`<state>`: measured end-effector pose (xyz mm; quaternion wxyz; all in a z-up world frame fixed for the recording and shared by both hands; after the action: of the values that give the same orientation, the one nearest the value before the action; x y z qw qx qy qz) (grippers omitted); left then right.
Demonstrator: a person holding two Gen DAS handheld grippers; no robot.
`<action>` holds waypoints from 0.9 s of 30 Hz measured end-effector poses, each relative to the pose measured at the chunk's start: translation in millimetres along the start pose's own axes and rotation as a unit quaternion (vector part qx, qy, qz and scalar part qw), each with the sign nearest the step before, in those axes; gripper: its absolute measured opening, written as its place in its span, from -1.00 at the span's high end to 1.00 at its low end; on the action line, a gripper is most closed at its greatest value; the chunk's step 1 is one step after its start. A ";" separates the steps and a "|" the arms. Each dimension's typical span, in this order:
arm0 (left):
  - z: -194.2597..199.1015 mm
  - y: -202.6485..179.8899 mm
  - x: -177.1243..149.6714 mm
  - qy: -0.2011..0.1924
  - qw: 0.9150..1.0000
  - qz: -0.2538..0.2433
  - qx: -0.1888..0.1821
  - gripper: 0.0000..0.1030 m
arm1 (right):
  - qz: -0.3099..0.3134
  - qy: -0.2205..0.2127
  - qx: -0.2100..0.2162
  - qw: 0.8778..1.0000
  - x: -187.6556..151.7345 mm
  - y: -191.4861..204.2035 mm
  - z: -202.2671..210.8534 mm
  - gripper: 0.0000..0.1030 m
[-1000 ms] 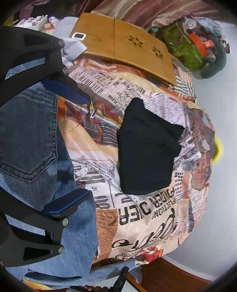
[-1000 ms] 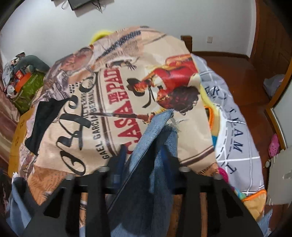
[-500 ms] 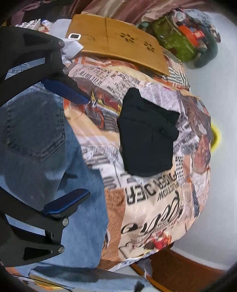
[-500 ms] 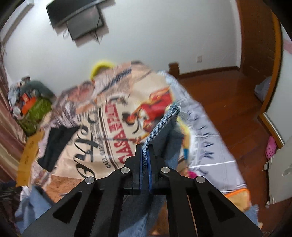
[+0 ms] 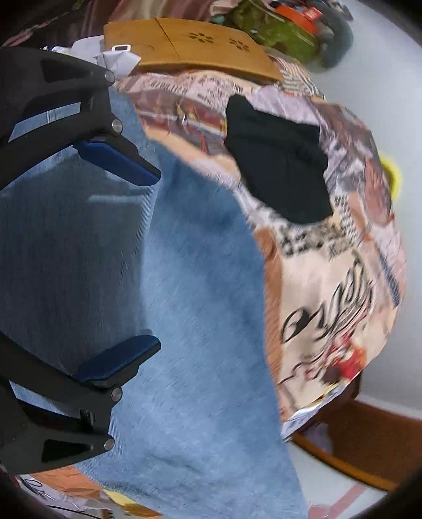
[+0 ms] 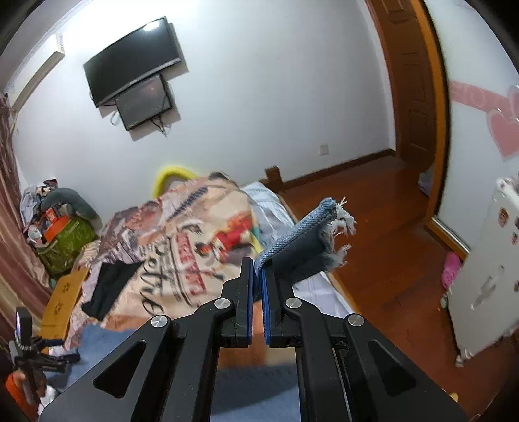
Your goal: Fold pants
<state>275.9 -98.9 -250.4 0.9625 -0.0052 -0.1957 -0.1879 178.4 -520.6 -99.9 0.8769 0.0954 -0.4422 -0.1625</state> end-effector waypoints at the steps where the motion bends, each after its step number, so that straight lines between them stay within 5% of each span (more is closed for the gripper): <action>1: -1.7 -4.9 -1.8 0.002 1.000 -0.005 0.001 -0.82 | -0.005 0.008 -0.005 1.000 -9.0 -6.6 -1.2 0.92; 14: -7.0 -16.8 -11.6 0.002 1.000 0.004 0.010 -0.84 | -0.078 0.146 -0.064 0.984 -130.3 -71.7 -44.1 0.91; 21: -7.5 -11.8 -15.1 -0.003 1.000 0.024 -0.006 -0.85 | -0.015 0.190 -0.111 0.975 -141.8 -69.5 -30.0 0.74; 27: 12.2 0.6 -14.8 -0.034 0.999 0.029 0.006 -0.85 | 0.015 0.160 -0.108 0.981 -120.2 -44.9 -5.7 0.48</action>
<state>259.0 -92.0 -244.6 0.9605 -0.0114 -0.2288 -0.1580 107.1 -517.8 -206.7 0.9439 0.0181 -0.2771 -0.1789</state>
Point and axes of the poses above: each gripper's, at about its wrist camera, not at the fingertips, and z roughly against the way its jaws point, y to its left, x to its top, the point moved 3 cm from there along -z, roughly the way its jaws point, and after that the axes turned 2 degrees about -z, right-handed, at the moved point
